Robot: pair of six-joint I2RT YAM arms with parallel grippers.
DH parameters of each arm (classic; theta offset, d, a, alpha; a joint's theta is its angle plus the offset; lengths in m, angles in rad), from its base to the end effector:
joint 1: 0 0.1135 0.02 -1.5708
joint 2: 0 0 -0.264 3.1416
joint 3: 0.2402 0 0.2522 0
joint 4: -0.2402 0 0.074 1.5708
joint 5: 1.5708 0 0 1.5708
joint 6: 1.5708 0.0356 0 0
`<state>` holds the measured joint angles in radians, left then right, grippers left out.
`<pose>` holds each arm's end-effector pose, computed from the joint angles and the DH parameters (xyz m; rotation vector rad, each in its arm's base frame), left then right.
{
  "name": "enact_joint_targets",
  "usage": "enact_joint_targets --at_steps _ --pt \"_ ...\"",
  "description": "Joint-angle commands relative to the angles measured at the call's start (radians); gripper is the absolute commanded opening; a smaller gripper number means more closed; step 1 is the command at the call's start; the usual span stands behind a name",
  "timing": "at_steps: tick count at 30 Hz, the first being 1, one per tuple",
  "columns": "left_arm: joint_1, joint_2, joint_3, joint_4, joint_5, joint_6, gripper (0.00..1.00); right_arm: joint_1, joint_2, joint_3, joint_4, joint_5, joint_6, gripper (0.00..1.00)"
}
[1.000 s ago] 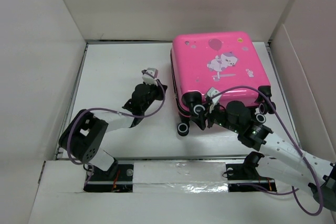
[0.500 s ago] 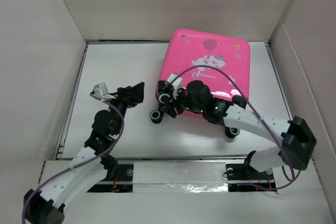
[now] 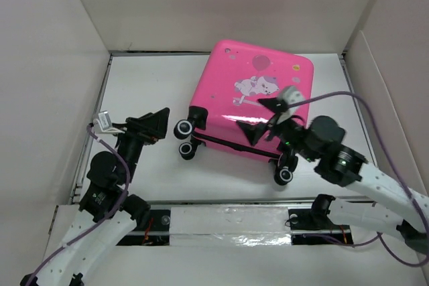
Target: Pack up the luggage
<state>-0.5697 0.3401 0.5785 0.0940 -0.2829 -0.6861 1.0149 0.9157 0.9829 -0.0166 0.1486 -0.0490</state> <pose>0.0872 -0.0441 0.3530 -0.3297 1.2626 -0.9073 0.1146 0.1744 0.4047 -0.6826 1.3995 0.6560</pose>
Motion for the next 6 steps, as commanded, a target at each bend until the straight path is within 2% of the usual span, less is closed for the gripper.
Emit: enact_joint_targets --at_steps 1,4,6 --pt "-0.004 0.007 0.092 -0.03 0.08 0.052 0.99 -0.102 -0.165 -0.065 -0.066 0.241 -0.023 1.0" --pt "-0.004 0.019 0.099 -0.039 0.103 0.069 0.99 -0.219 -0.287 -0.124 -0.066 0.246 -0.006 1.0" --pt "-0.004 0.027 0.093 -0.043 0.091 0.066 0.99 -0.284 -0.304 -0.156 -0.056 0.139 0.009 1.0"
